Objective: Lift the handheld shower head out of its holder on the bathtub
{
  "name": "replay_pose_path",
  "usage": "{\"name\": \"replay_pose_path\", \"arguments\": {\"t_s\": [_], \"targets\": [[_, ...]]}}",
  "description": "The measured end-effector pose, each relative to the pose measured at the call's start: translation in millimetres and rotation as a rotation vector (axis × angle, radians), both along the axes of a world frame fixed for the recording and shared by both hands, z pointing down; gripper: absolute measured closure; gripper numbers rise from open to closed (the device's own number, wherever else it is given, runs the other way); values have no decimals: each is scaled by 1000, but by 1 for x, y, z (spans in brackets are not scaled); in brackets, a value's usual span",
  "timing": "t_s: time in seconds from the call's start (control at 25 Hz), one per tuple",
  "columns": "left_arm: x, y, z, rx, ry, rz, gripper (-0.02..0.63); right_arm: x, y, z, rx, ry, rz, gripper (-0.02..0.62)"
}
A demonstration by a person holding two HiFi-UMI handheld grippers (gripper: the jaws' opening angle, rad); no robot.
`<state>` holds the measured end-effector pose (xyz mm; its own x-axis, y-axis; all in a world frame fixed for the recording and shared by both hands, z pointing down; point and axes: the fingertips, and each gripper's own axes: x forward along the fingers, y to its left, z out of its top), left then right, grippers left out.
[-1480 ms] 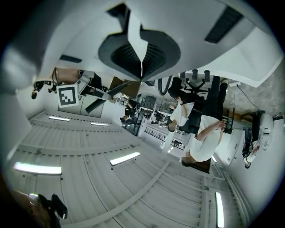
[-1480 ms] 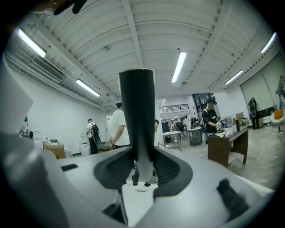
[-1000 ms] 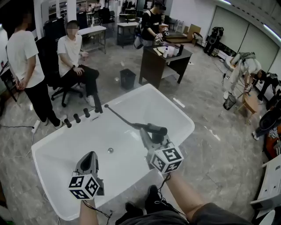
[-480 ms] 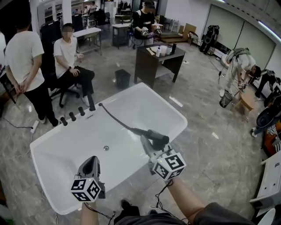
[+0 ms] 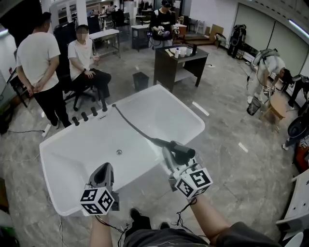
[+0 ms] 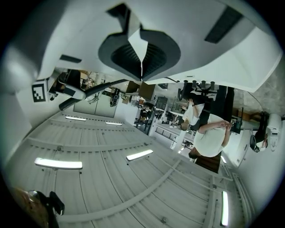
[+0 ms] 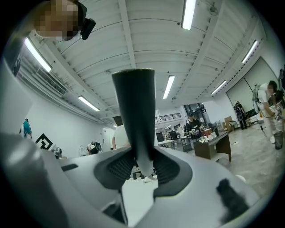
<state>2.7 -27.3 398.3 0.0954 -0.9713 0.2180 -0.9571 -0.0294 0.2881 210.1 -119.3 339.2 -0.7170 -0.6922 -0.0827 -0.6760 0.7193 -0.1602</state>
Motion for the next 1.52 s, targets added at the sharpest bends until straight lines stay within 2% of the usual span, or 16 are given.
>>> {"name": "replay_pose_path", "arguments": {"t_s": [0.32, 0.56, 0.96, 1.52], "targets": [[49, 75, -1, 3, 1, -34, 589, 44, 72, -12, 28, -45, -47, 454], [61, 108, -1, 0, 4, -65, 589, 49, 103, -19, 60, -39, -92, 454], [74, 124, -6, 0, -3, -91, 589, 48, 109, 17, 4, 100, -81, 454], [80, 120, 1, -30, -12, -89, 589, 46, 98, 43, -45, 136, -84, 454]]}}
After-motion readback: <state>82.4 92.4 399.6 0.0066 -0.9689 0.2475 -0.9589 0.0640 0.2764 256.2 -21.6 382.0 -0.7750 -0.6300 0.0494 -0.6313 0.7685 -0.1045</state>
